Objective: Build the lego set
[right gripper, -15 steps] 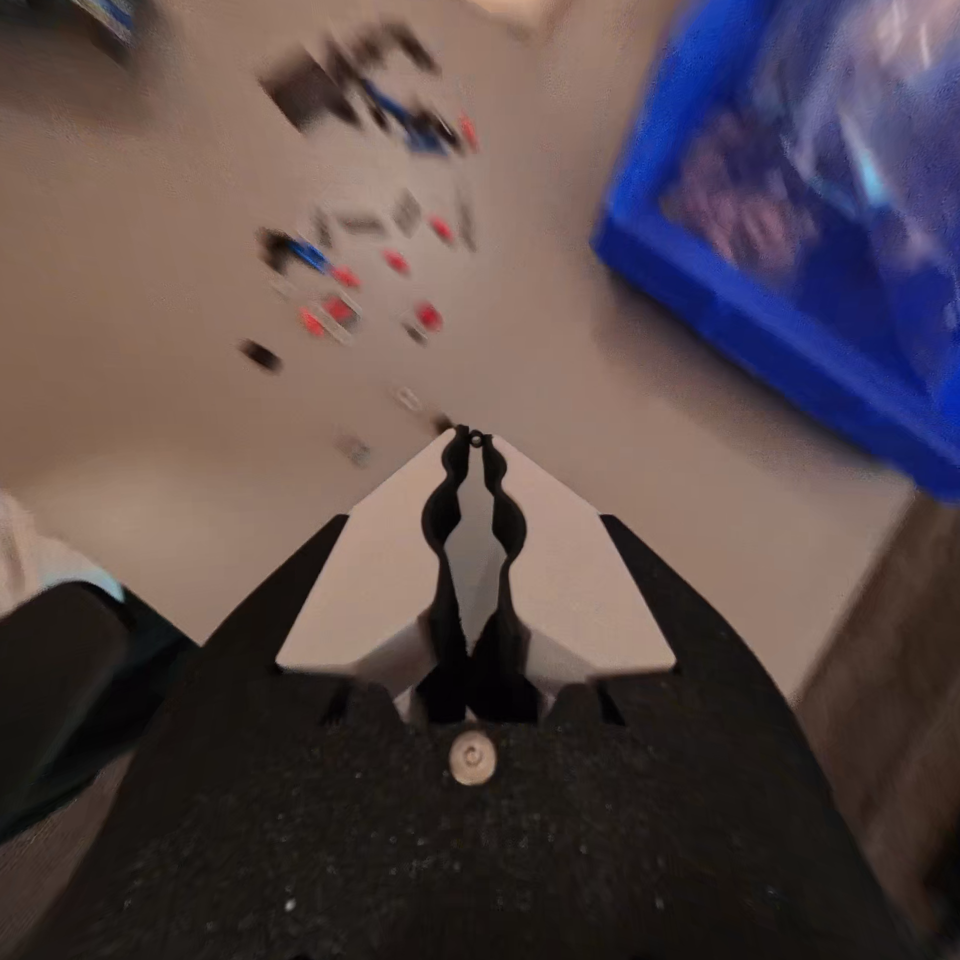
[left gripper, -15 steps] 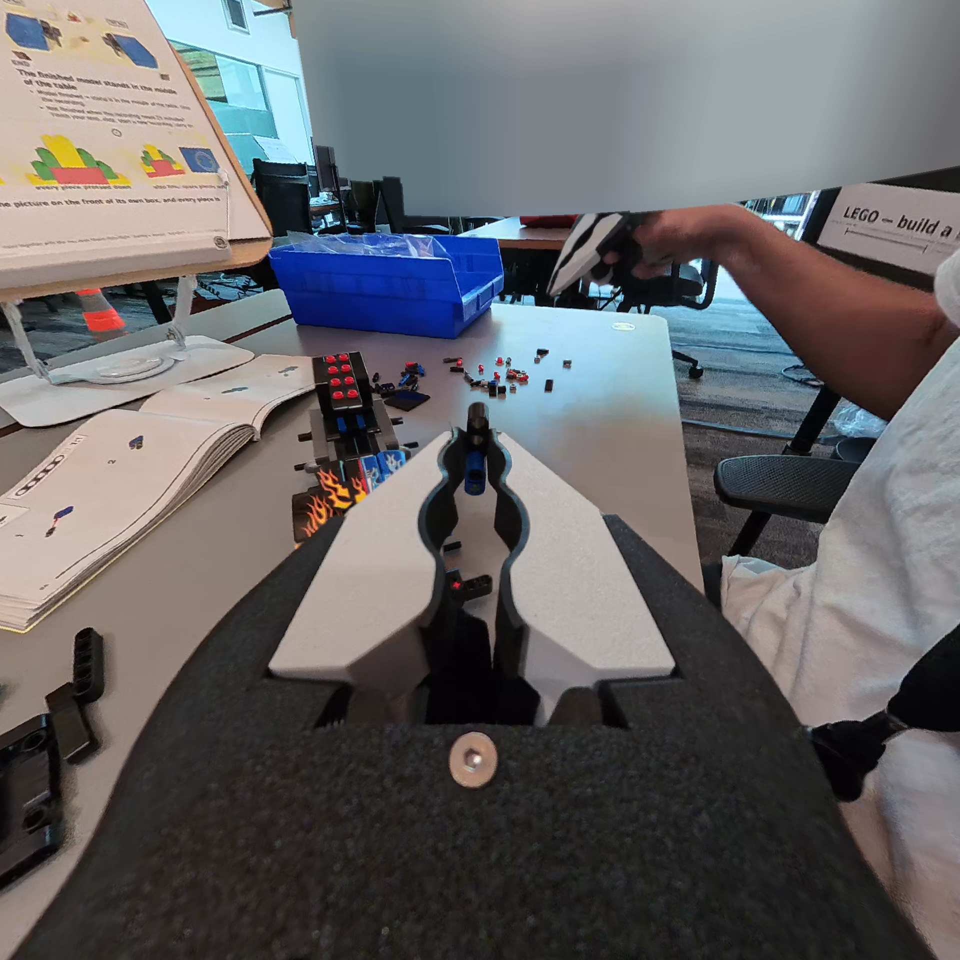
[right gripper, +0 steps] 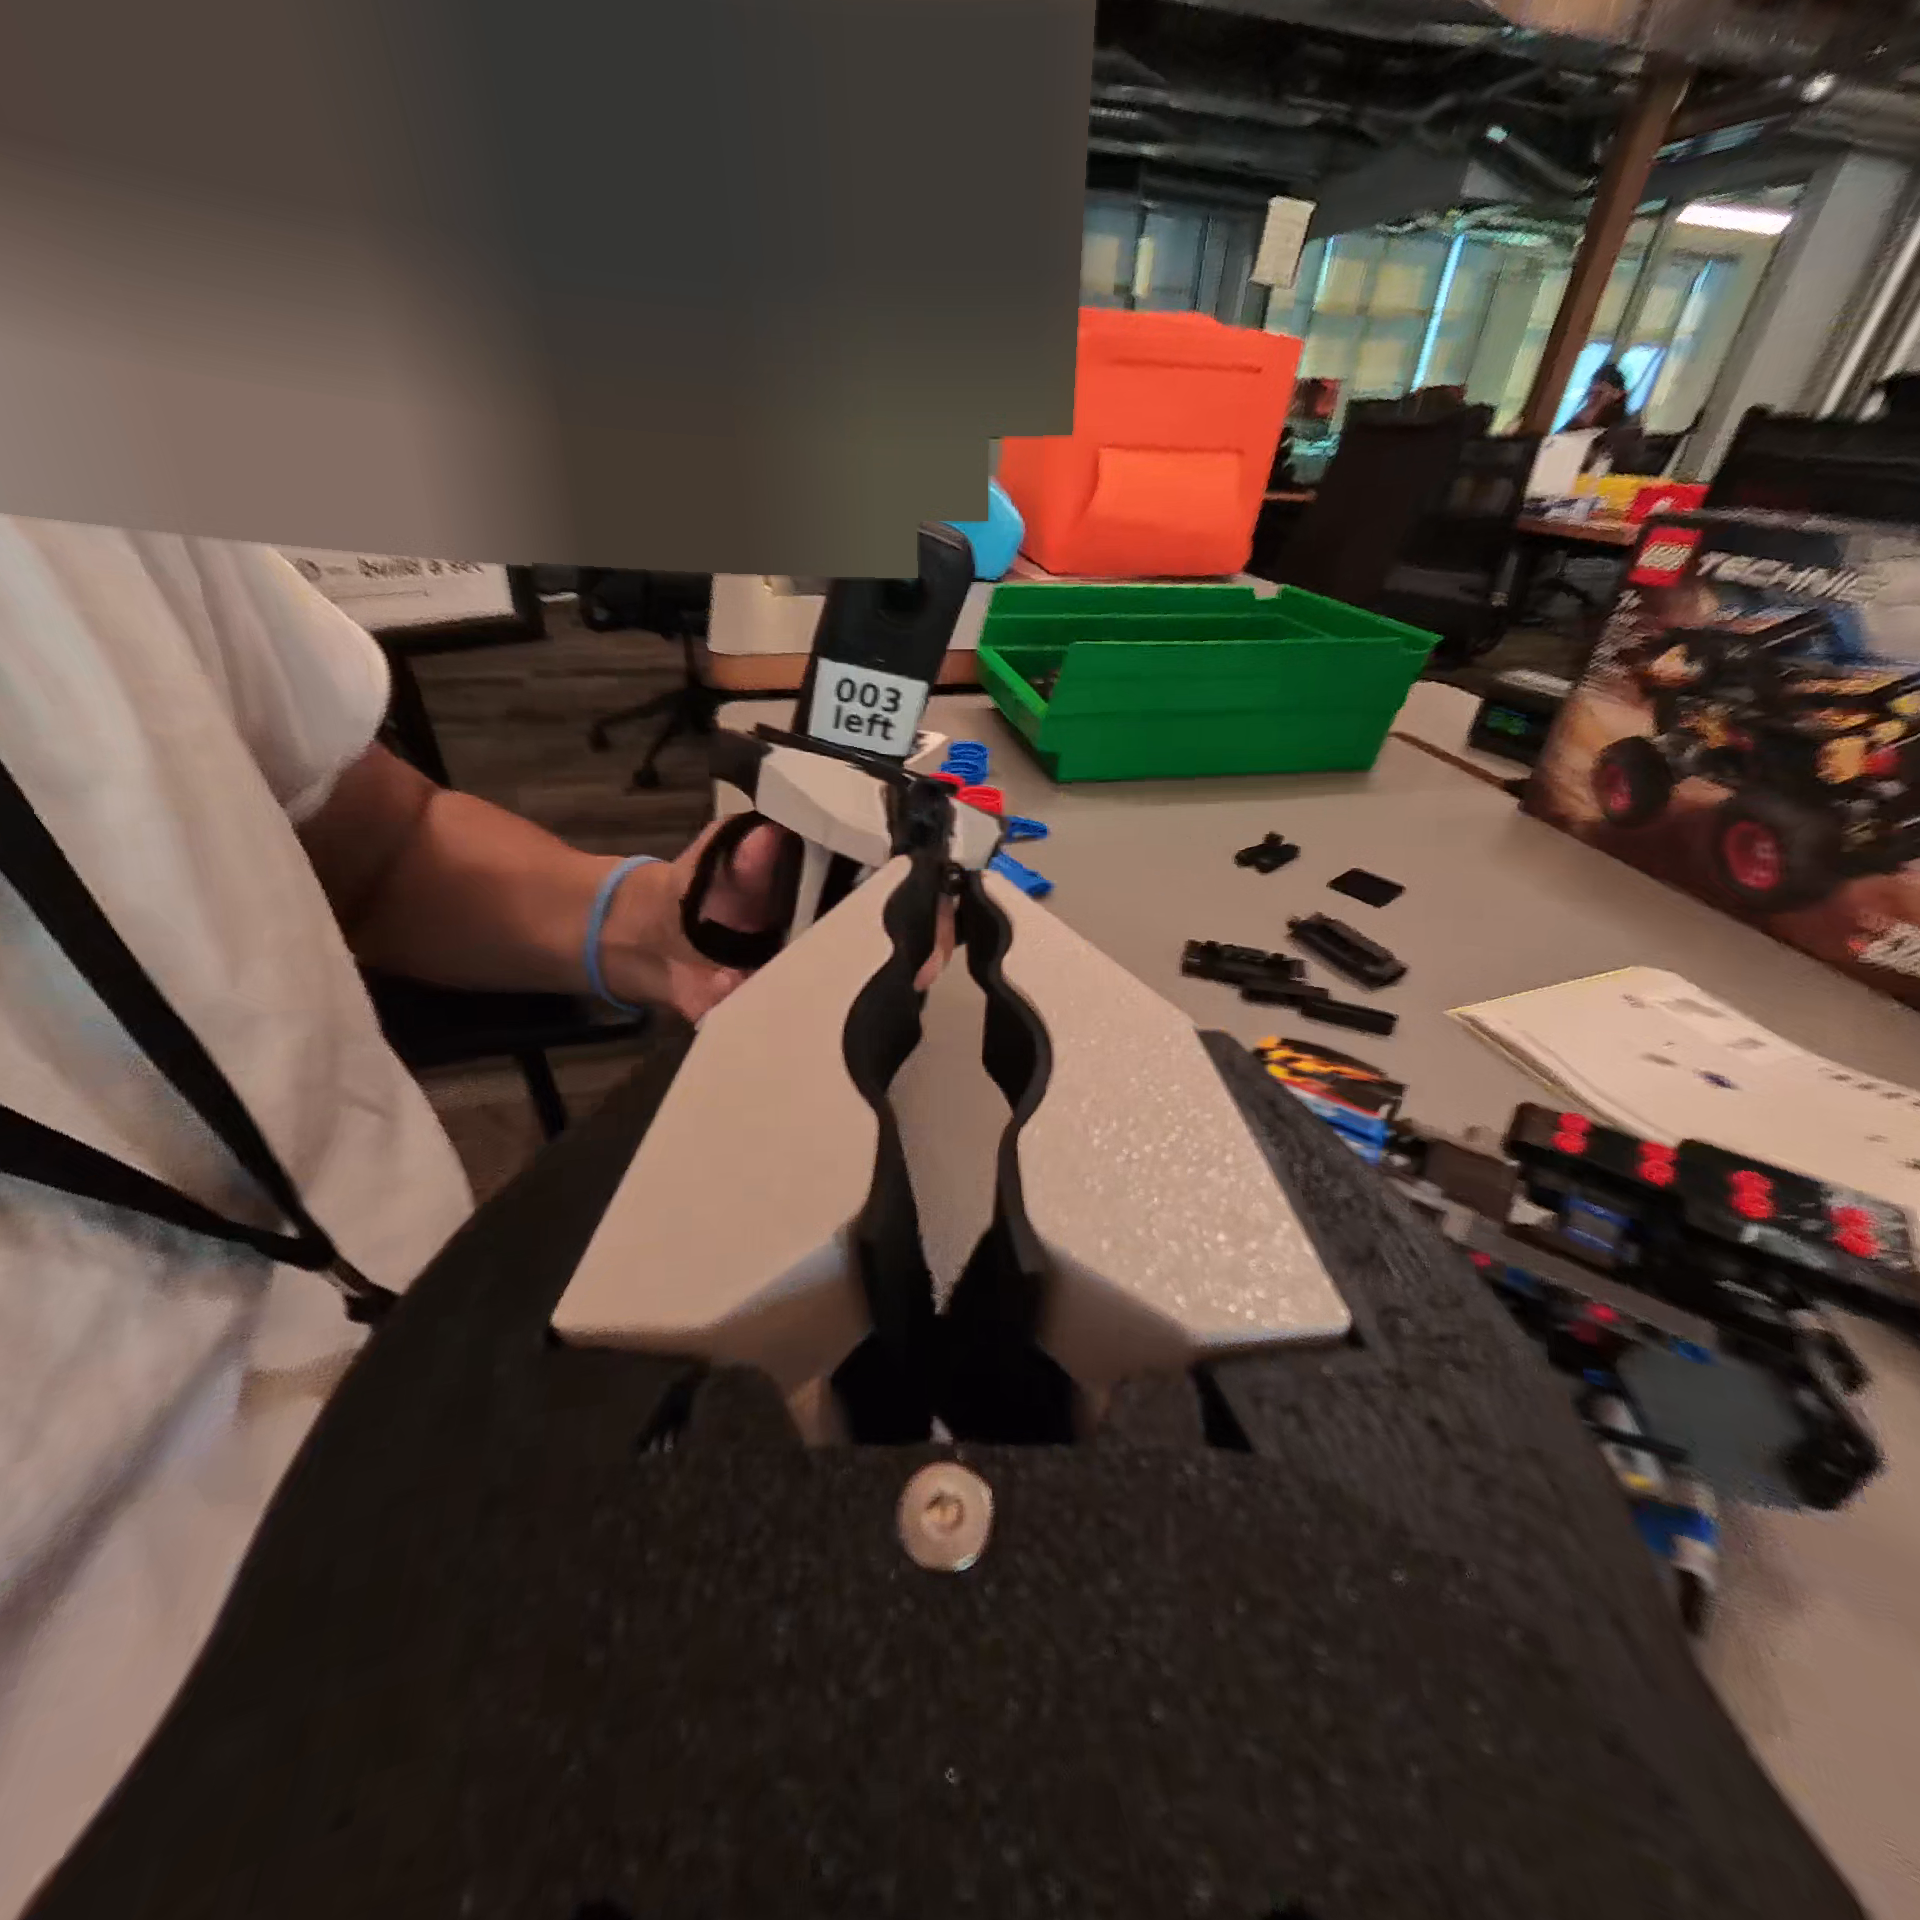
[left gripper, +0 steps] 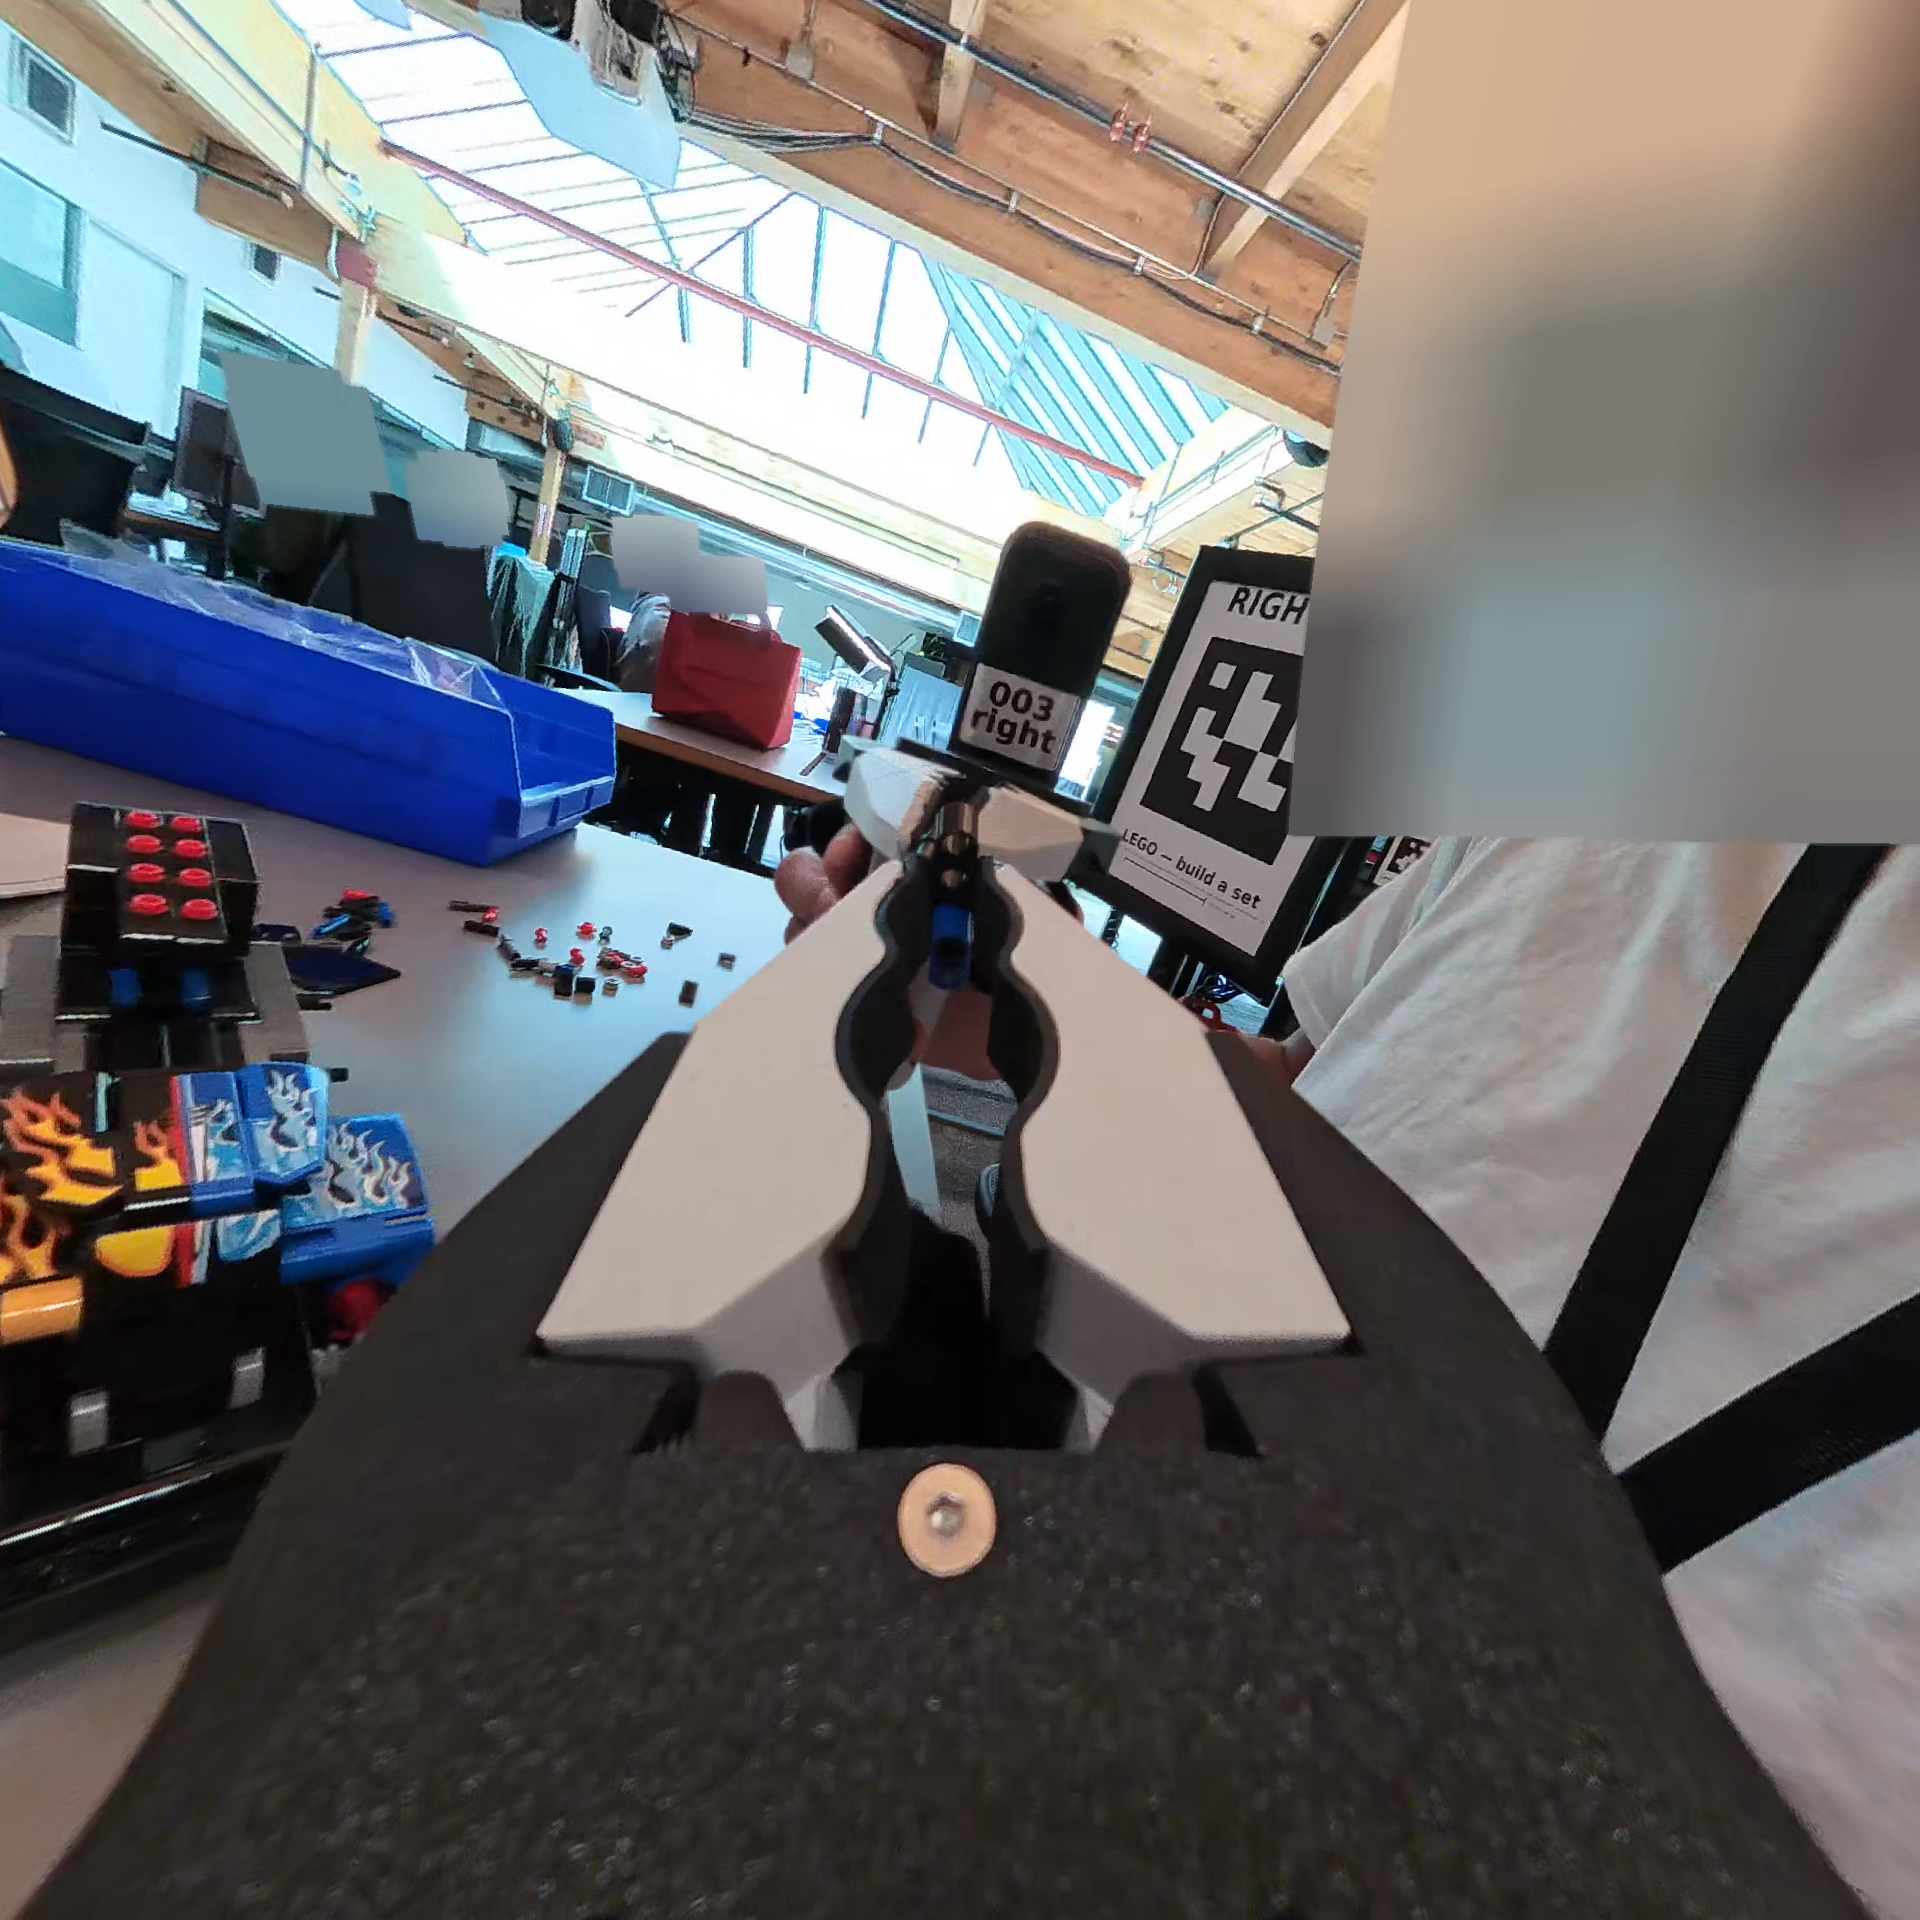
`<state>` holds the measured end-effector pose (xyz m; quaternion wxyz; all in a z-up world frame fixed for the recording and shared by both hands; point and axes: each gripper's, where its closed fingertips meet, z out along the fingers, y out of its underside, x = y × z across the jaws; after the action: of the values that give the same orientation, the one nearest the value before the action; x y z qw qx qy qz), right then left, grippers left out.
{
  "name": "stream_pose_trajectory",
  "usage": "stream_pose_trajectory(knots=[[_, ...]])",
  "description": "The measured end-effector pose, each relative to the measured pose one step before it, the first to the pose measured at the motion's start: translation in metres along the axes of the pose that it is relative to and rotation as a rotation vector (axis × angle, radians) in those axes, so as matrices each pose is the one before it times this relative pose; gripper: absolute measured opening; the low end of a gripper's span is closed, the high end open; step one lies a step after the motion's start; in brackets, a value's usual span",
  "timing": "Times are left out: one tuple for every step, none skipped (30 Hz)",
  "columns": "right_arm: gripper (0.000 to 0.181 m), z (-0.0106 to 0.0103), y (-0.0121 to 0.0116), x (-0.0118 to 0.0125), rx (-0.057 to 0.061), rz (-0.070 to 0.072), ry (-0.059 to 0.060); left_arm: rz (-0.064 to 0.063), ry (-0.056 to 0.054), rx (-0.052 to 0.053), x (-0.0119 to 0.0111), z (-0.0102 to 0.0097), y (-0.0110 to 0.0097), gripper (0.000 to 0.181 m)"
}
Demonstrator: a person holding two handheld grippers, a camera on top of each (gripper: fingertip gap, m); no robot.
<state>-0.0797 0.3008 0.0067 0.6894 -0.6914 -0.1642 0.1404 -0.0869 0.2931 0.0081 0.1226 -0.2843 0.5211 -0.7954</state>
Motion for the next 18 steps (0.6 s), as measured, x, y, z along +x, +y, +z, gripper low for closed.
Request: stream_pose_trajectory(knots=[[0.004,-0.00084,-0.00234,-0.00289,0.0044,0.03,-0.0063,0.0044,0.0059,0.0041,0.00241,0.00045,-0.00095,0.005],[0.004,-0.00212,-0.00408,-0.00478,0.0184,0.0039,-0.0193,0.0031,0.0061,-0.0024,0.0019,0.00045,-0.00034,0.005],[0.004,-0.00222,-0.00399,-0.00368,0.0152,0.0119,-0.0144,0.0041,0.0045,-0.0032,0.00152,0.0003,-0.00019,0.006],[0.004,-0.00153,-0.00307,-0.00256,0.0073,0.0094,-0.0049,0.0055,0.0036,0.0015,0.00156,0.00018,-0.00057,0.005],[0.004,-0.00033,0.00027,-0.00236,-0.0143,-0.0064,-0.002,0.0027,0.0093,0.0004,0.00234,0.00053,-0.00024,0.005],[0.004,0.00032,0.00191,-0.00159,-0.0254,-0.0184,0.0054,-0.001,0.0129,-0.0034,0.00255,0.00075,0.00048,0.005],[0.004,-0.00011,-0.00086,-0.00233,-0.004,-0.0158,-0.0004,-0.0013,0.008,-0.0011,0.00186,0.00095,0.00038,0.005],[0.004,-0.00018,-0.0024,-0.00268,0.0077,0.0014,-0.008,-0.0004,0.0076,-0.0009,0.00159,0.0008,0.00058,0.005],[0.004,0.00017,-0.00125,-0.00183,0.0017,0.0079,-0.007,0.0,0.0096,-0.0027,0.00192,0.00099,0.00085,0.005],[0.004,0.00053,0.00068,-0.0009,-0.0071,0.0058,-0.0034,0.0039,0.0067,-0.0045,0.00173,0.00094,0.00117,0.005],[0.004,0.00036,0.00105,-0.00082,-0.0047,-0.0008,-0.0016,0.0069,0.0035,-0.006,0.0014,0.00115,0.00115,0.005],[0.004,0.00026,0.0005,-0.00049,0.0006,-0.003,0.0007,0.0067,0.0053,-0.0096,0.00174,0.0012,0.00143,0.005],[0.004,0.00018,0.00059,-0.00153,-0.0007,0.005,-0.0085,0.0053,0.0045,-0.0057,0.00156,0.00101,0.00075,0.005],[0.004,-0.00042,-0.00003,-0.00052,0.0009,0.0096,-0.0052,0.0026,-0.0006,-0.0006,0.00052,0.00047,-0.00007,0.005],[0.004,-0.0003,0.00126,-0.00028,-0.0069,0.0053,-0.0042,0.0021,0.0008,-0.0033,0.00047,0.0004,0.00036,0.006],[0.004,-0.00033,0.00017,-0.00062,0.0002,0.007,-0.0053,0.003,0.0013,-0.0035,0.00028,0.0003,0.00053,0.005],[0.004,-0.00028,0.00044,-0.00025,-0.0011,0.0064,-0.0027,0.0038,-0.0015,-0.003,-0.0001,0.00023,0.00033,0.006],[0.004,-0.00028,0.00087,0.00015,-0.0035,0.006,-0.0008,0.005,-0.0027,-0.0067,-0.00029,0.00026,0.00095,0.006]])
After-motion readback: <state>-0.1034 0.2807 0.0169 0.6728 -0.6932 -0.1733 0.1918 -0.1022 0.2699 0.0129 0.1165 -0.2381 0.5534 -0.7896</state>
